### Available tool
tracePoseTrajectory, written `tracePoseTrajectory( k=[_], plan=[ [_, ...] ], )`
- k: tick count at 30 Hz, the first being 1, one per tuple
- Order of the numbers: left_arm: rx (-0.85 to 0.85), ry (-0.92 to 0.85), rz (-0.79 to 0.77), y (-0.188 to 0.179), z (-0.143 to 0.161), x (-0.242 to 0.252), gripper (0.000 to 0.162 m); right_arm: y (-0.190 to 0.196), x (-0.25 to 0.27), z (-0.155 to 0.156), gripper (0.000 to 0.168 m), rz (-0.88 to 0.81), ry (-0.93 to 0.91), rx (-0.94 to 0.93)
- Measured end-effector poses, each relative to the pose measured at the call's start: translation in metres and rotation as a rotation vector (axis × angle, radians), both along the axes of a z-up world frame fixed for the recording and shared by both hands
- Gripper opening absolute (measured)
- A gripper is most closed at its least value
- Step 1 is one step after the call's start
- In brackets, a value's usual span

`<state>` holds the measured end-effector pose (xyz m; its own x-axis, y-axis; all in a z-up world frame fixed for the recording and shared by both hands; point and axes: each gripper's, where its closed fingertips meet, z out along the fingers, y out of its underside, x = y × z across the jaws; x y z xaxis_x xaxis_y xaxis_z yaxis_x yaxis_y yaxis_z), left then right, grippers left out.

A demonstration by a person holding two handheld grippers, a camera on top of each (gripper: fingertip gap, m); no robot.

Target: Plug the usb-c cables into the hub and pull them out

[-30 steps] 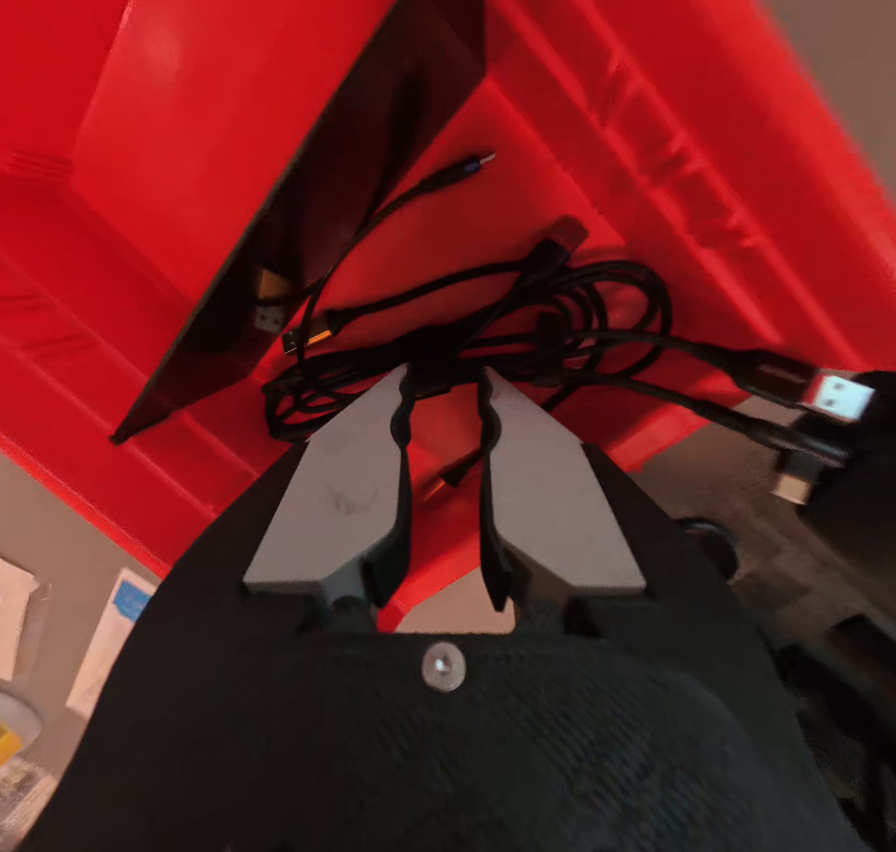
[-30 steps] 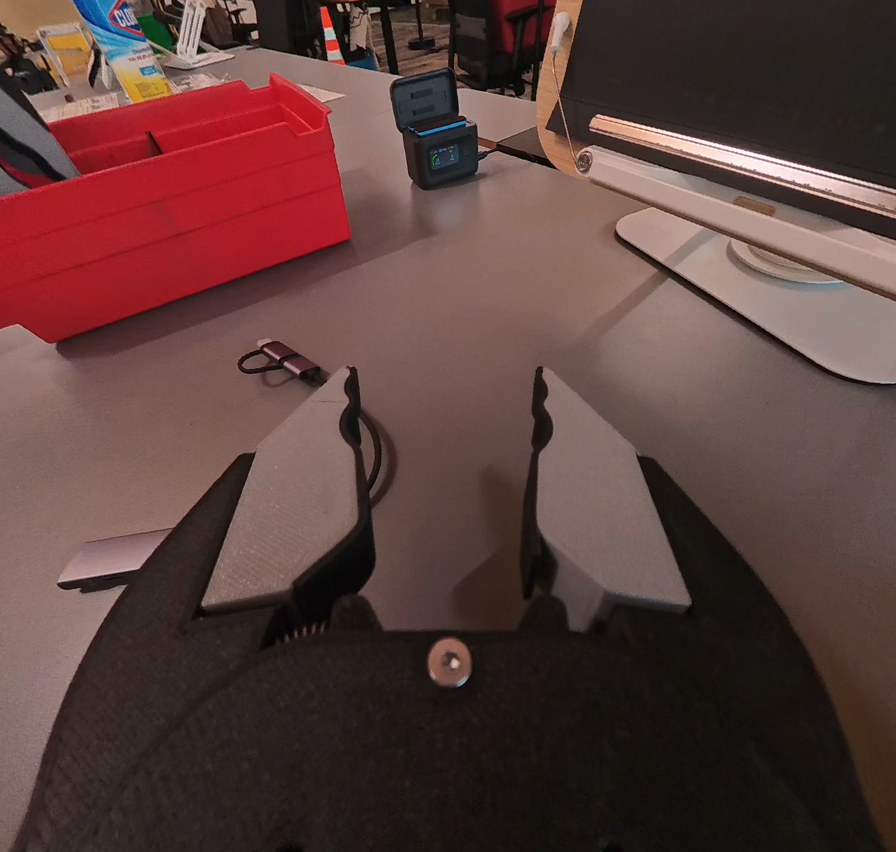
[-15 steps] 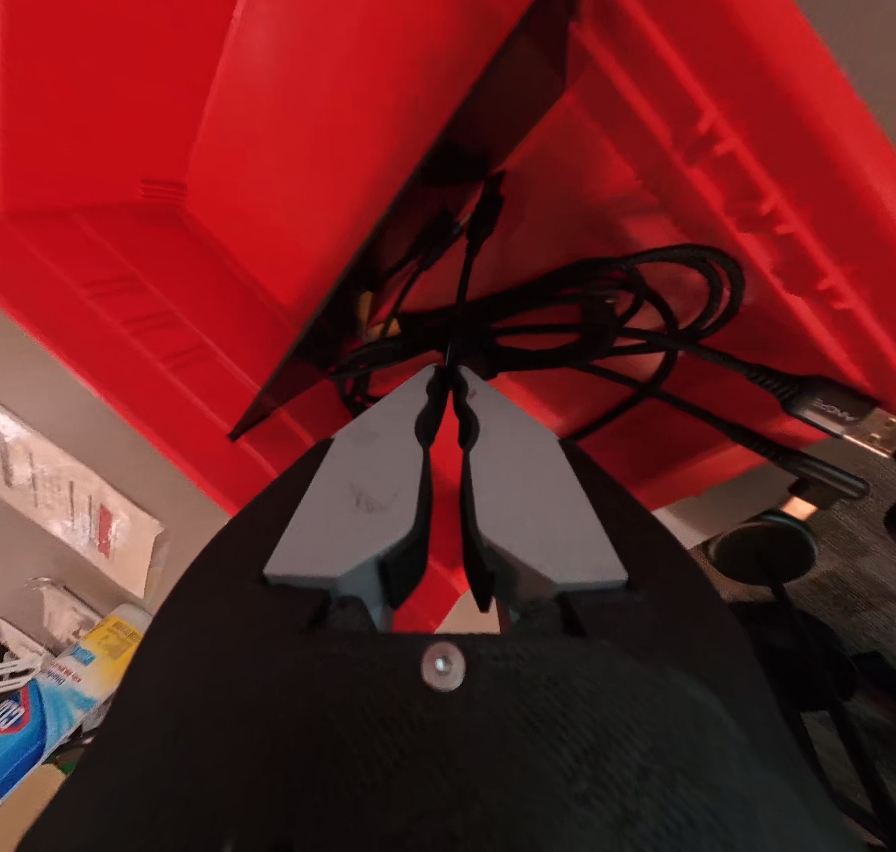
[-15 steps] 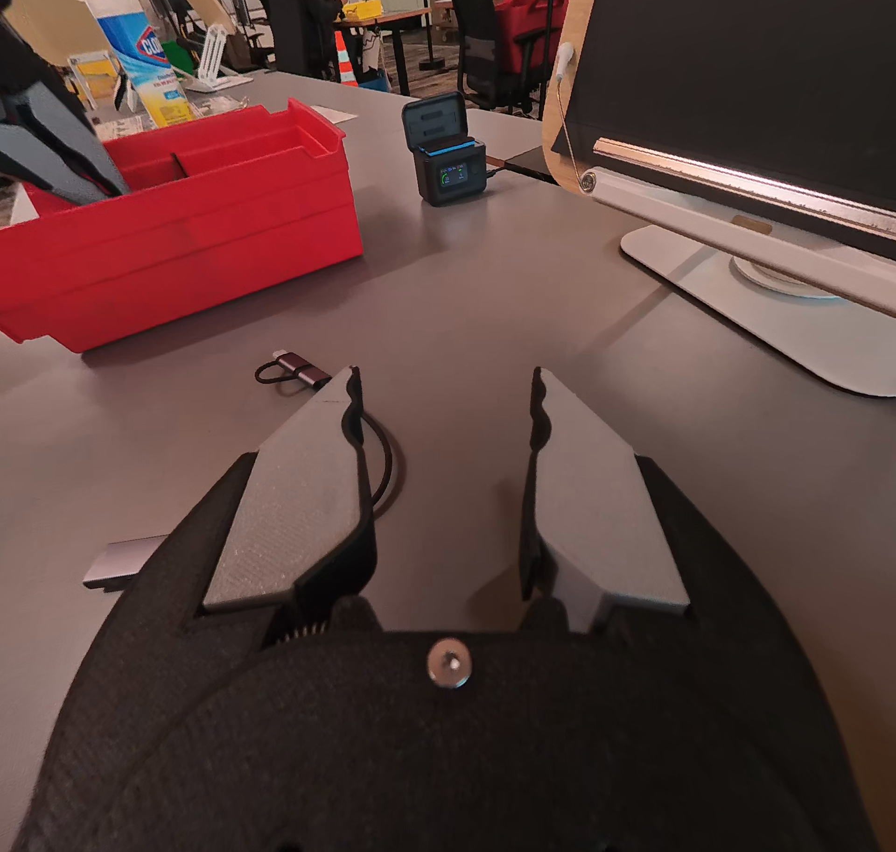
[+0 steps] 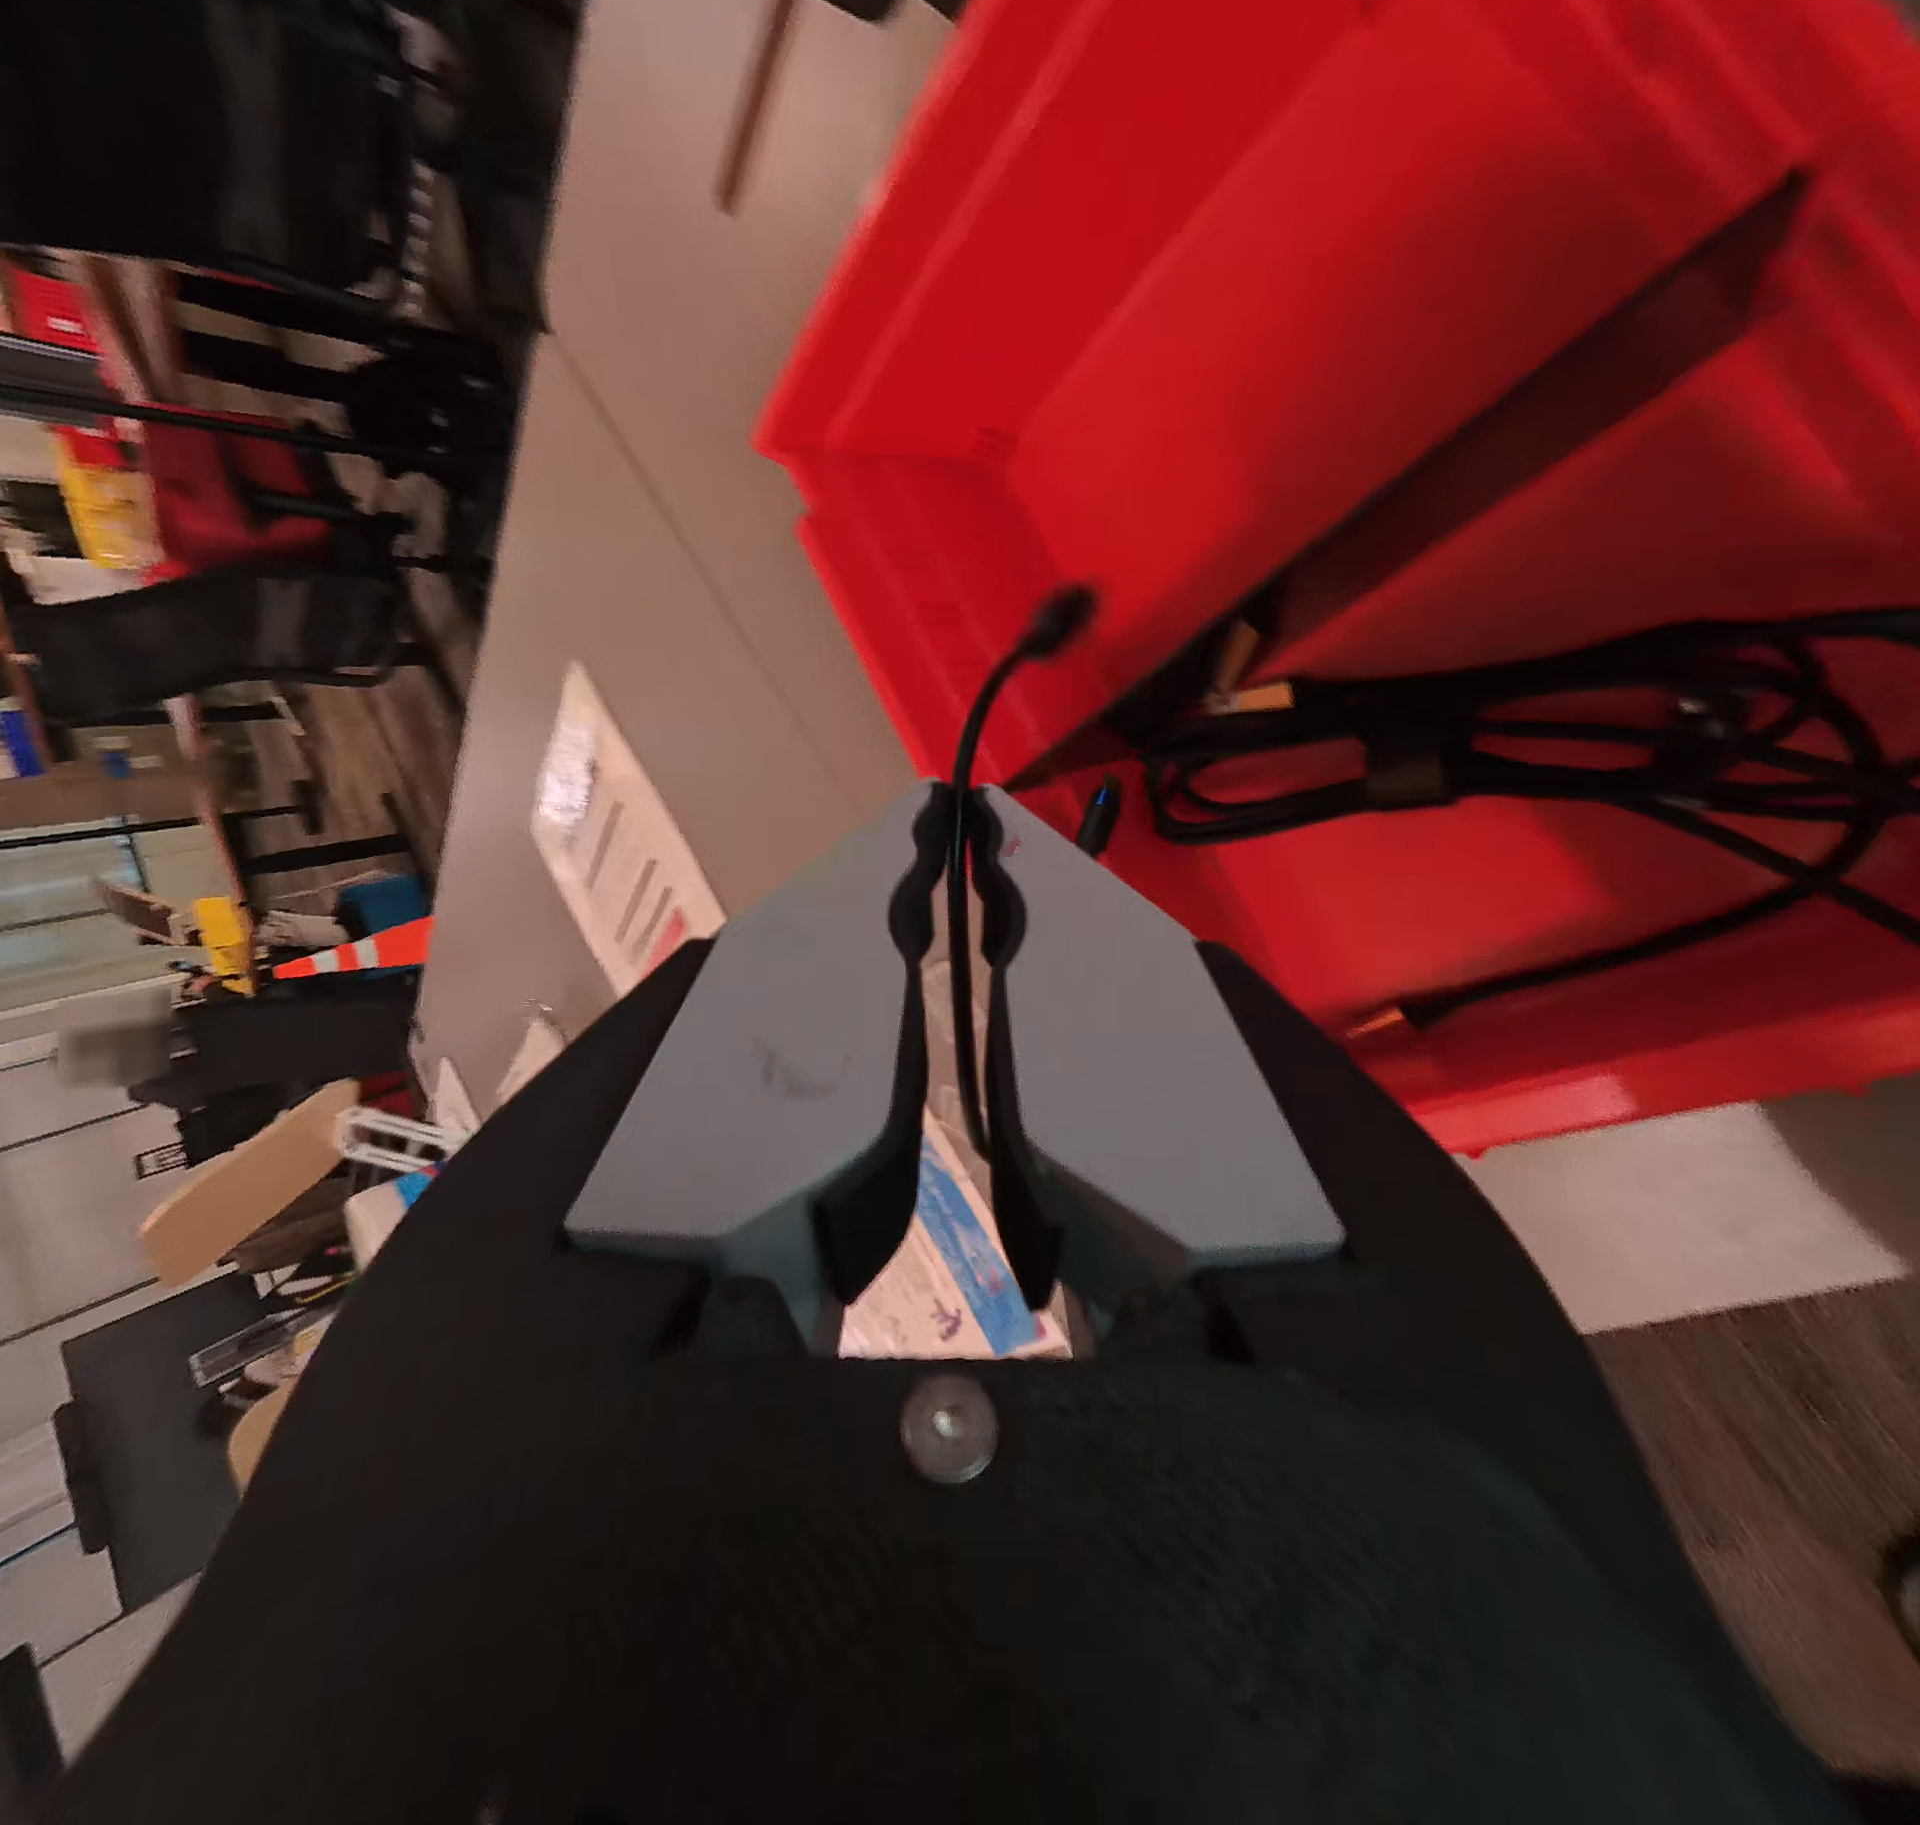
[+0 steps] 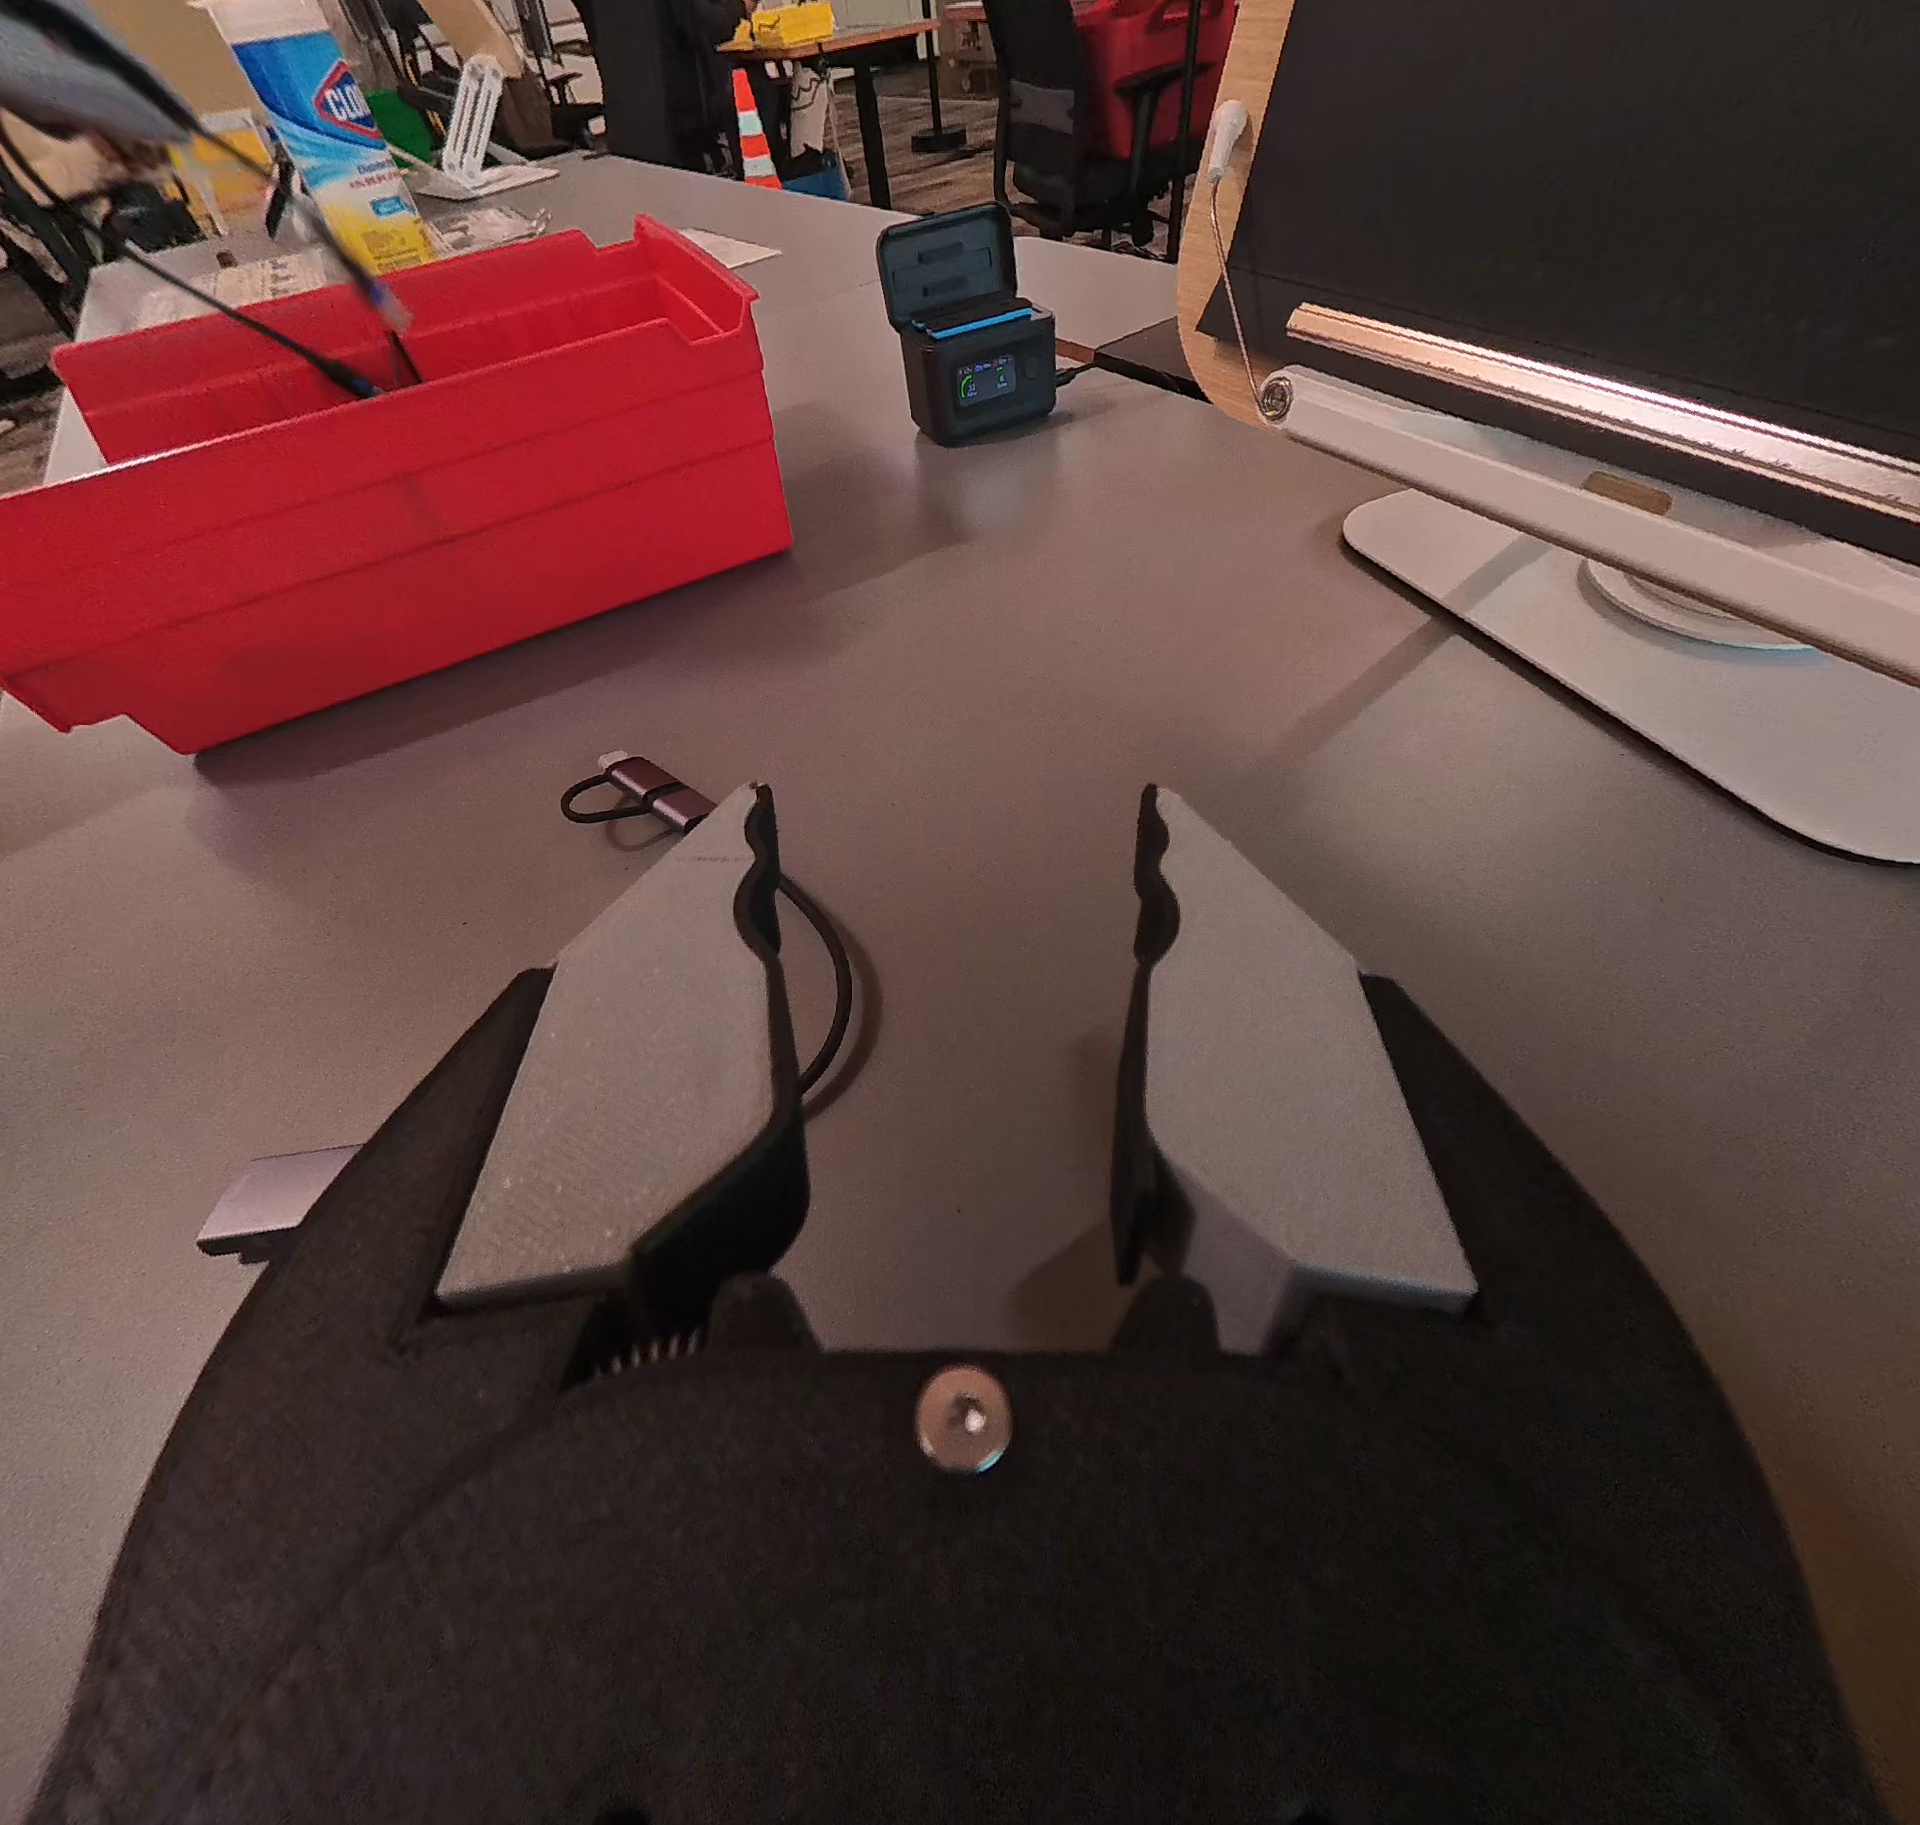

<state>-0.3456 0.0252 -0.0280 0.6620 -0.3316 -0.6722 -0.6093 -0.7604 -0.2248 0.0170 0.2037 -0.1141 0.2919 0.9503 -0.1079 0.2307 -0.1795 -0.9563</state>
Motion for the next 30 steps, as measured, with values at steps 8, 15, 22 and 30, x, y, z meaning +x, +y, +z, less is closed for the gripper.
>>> tracePoseTrajectory(
  k=[8, 15, 22, 30],
  plan=[
    [0.352, 0.025, -0.128, 0.022, 0.101, 0.059, 0.001, -0.002, -0.001, -0.001, 0.066, 0.004, -0.002, -0.001],
    [0.385, -0.072, -0.391, 0.058, 0.087, 0.187, 0.001, -0.007, -0.003, 0.002, 0.067, 0.03, 0.008, 0.01],
    [0.391, -0.119, -0.627, 0.112, 0.027, 0.308, 0.001, -0.019, -0.005, 0.016, 0.07, 0.088, 0.061, 0.046],
    [0.645, -0.355, -0.735, 0.159, 0.019, 0.372, 0.002, -0.004, 0.007, 0.028, 0.07, 0.035, 0.137, 0.002]
  ],
)
